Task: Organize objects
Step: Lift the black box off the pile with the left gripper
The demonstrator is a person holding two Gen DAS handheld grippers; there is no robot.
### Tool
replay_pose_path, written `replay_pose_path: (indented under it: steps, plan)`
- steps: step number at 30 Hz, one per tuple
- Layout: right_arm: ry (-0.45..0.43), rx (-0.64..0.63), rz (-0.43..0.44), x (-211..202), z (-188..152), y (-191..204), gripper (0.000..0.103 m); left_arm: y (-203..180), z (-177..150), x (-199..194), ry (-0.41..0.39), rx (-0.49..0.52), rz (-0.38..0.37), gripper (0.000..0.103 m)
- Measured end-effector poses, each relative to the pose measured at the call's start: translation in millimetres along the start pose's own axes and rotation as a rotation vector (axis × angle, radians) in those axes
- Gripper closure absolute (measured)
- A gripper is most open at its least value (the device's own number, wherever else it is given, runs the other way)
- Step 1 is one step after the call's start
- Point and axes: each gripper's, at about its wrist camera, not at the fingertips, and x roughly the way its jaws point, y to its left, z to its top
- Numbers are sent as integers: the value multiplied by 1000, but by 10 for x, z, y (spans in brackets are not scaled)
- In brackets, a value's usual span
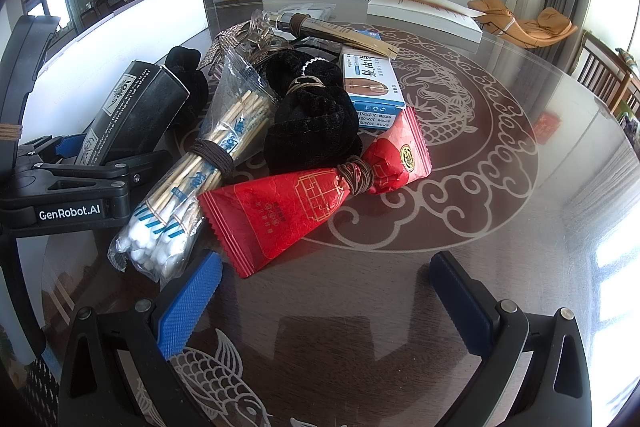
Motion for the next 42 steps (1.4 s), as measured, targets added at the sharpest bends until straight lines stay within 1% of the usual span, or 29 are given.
replay_pose_path:
  steps: [32, 33, 35, 36, 37, 38, 40, 42]
  plan:
    - [0, 0, 1, 1, 0, -3, 0, -2, -4, 1, 3, 4, -1, 0]
    - [0, 0, 1, 1, 0, -3, 0, -3, -7, -8, 23, 21, -10, 0]
    - [0, 0, 1, 2, 0, -3, 0, 5, -12, -36, 96, 85, -57, 0]
    - [0, 0, 1, -2, -1, -3, 0, 32, -53, -66, 107, 85, -56, 0]
    - [0, 0, 1, 1, 0, -3, 0, 87, -96, -106, 111, 65, -56, 0]
    - [0, 0, 1, 2, 0, -4, 0, 153, -139, -158, 107, 33, -73, 0]
    - [0, -1, 1, 1, 0, -4, 0, 275, -183, -248, 90, -24, -142, 0]
    - [0, 0, 1, 3, 0, -4, 0, 334, -162, -290, 81, -54, -195, 0]
